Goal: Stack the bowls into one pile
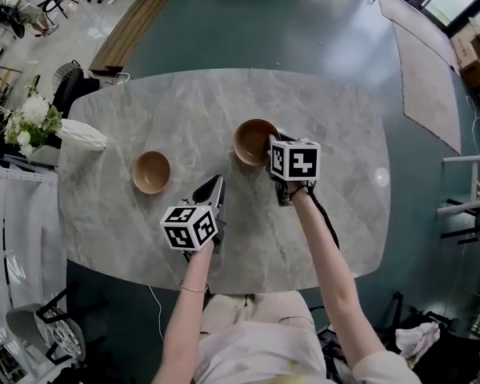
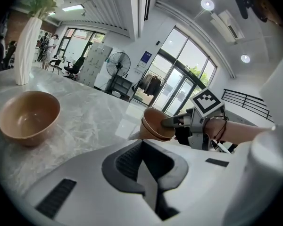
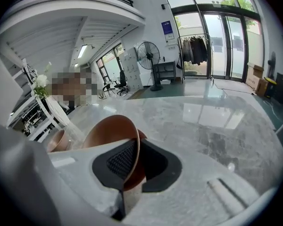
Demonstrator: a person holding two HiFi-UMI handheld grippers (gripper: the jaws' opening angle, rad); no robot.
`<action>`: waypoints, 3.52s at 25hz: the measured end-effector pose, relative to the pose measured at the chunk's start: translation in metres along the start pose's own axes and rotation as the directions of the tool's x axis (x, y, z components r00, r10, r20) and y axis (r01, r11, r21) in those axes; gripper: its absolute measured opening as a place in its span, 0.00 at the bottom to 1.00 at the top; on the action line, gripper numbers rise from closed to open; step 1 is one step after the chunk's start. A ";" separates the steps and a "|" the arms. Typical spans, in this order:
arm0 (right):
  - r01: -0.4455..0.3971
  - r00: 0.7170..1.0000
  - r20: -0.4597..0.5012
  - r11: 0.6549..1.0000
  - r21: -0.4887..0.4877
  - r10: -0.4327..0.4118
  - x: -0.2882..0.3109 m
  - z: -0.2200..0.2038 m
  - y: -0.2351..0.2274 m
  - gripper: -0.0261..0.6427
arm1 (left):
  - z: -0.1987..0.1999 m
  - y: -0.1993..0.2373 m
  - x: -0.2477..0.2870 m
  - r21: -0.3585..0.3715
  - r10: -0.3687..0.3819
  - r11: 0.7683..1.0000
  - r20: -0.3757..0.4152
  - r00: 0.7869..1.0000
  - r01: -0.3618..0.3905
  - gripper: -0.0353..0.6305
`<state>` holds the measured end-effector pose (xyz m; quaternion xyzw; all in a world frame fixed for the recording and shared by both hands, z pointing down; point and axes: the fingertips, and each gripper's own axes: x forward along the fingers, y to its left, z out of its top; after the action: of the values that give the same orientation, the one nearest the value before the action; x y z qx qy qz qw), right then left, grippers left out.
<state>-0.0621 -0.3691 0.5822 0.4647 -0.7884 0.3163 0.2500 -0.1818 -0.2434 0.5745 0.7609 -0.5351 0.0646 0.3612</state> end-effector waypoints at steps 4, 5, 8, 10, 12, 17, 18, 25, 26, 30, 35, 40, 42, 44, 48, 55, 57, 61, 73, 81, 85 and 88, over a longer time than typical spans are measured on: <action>0.034 0.999 -0.003 0.998 -0.045 -0.035 -0.002 0.001 -0.002 0.08 | 0.000 0.005 -0.001 -0.006 0.007 1.000 0.001 1.000 -0.007 0.05; 0.039 0.999 -0.003 0.998 -0.054 -0.040 -0.001 0.001 -0.001 0.08 | 0.000 0.006 -0.001 -0.007 0.008 1.000 0.002 1.000 -0.008 0.05; 0.038 0.999 -0.008 0.996 -0.084 -0.039 -0.001 0.001 0.002 0.09 | 0.000 0.008 -0.002 -0.011 0.010 1.000 0.004 1.000 -0.010 0.05; 0.034 0.999 -0.010 0.994 -0.105 -0.035 -0.003 0.001 0.003 0.11 | 0.000 0.007 -0.003 -0.012 0.010 1.000 0.005 1.000 -0.010 0.05; 0.035 0.999 -0.007 0.992 -0.123 -0.036 -0.004 0.001 0.005 0.12 | 0.001 0.006 -0.004 -0.011 0.009 1.000 0.005 1.000 -0.009 0.05; 0.046 0.999 0.009 0.986 -0.161 -0.045 -0.008 0.003 0.009 0.26 | 0.003 0.002 -0.007 -0.005 0.006 1.000 0.009 1.000 -0.006 0.05; 0.048 0.999 0.011 0.985 -0.166 -0.047 -0.010 0.002 0.009 0.27 | 0.003 0.001 -0.007 -0.003 0.006 1.000 0.011 1.000 -0.006 0.05; 0.024 0.998 0.060 0.992 -0.123 -0.016 -0.025 0.000 0.011 0.28 | 0.007 -0.007 -0.018 0.004 0.016 1.000 0.035 0.999 -0.017 0.05; 0.026 0.997 0.070 0.992 -0.123 -0.017 -0.029 -0.001 0.011 0.28 | 0.007 -0.008 -0.021 0.005 0.019 1.000 0.041 0.999 -0.019 0.05; 0.040 0.994 0.109 0.992 -0.120 -0.027 -0.047 -0.004 0.012 0.27 | 0.011 -0.008 -0.035 -0.002 0.037 0.999 0.077 0.996 -0.037 0.05; -0.011 0.993 0.116 0.994 -0.113 0.024 -0.067 -0.017 0.021 0.24 | 0.011 -0.012 -0.058 -0.026 0.068 0.998 0.123 0.990 -0.066 0.05; -0.050 0.991 0.116 0.991 -0.126 0.065 -0.081 -0.032 0.033 0.13 | 0.009 -0.018 -0.079 -0.041 0.101 0.995 0.170 0.980 -0.095 0.05; -0.068 0.990 0.118 0.990 -0.124 0.082 -0.087 -0.035 0.038 0.09 | 0.010 -0.022 -0.088 -0.043 0.112 0.993 0.189 0.976 -0.106 0.05; -0.088 0.987 0.121 0.988 -0.127 0.104 -0.092 -0.037 0.045 0.08 | 0.010 -0.024 -0.097 -0.048 0.126 0.992 0.208 0.970 -0.119 0.05; -0.155 0.976 0.131 0.979 -0.135 0.173 -0.098 -0.039 0.061 0.05 | 0.006 -0.027 -0.112 -0.075 0.157 0.987 0.246 0.956 -0.142 0.05; -0.243 0.956 0.133 0.962 -0.127 0.260 -0.099 -0.048 0.088 0.05 | -0.004 -0.018 -0.130 -0.120 0.198 0.978 0.277 0.940 -0.170 0.05; -0.262 0.952 0.129 0.957 -0.124 0.277 -0.096 -0.049 0.098 0.05 | -0.002 -0.012 -0.134 -0.126 0.206 0.976 0.282 0.937 -0.176 0.05; -0.321 0.935 0.114 0.939 -0.128 0.335 -0.086 -0.050 0.126 0.05 | -0.001 0.003 -0.139 -0.131 0.207 0.975 0.273 0.940 -0.177 0.05; -0.445 0.888 0.116 0.895 -0.035 0.446 -0.044 -0.051 0.206 0.05 | 0.002 0.078 -0.164 -0.142 0.213 0.972 0.218 0.953 -0.184 0.05; -0.463 0.883 0.086 0.886 0.010 0.461 -0.006 -0.050 0.250 0.05 | 0.005 0.123 -0.174 -0.153 0.210 0.971 0.185 0.960 -0.183 0.05; -0.445 0.894 0.064 0.895 0.015 0.443 0.012 -0.051 0.264 0.09 | 0.004 0.140 -0.175 -0.154 0.206 0.971 0.165 0.965 -0.181 0.05; -0.419 0.907 0.053 0.908 0.029 0.417 0.027 -0.052 0.271 0.17 | 0.003 0.153 -0.174 -0.157 0.206 0.971 0.147 0.967 -0.183 0.05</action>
<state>-0.3101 -0.2465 0.5636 0.2973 -0.8685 0.3674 0.1492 -0.3872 -0.1367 0.5611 0.6798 -0.6383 -0.0007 0.3613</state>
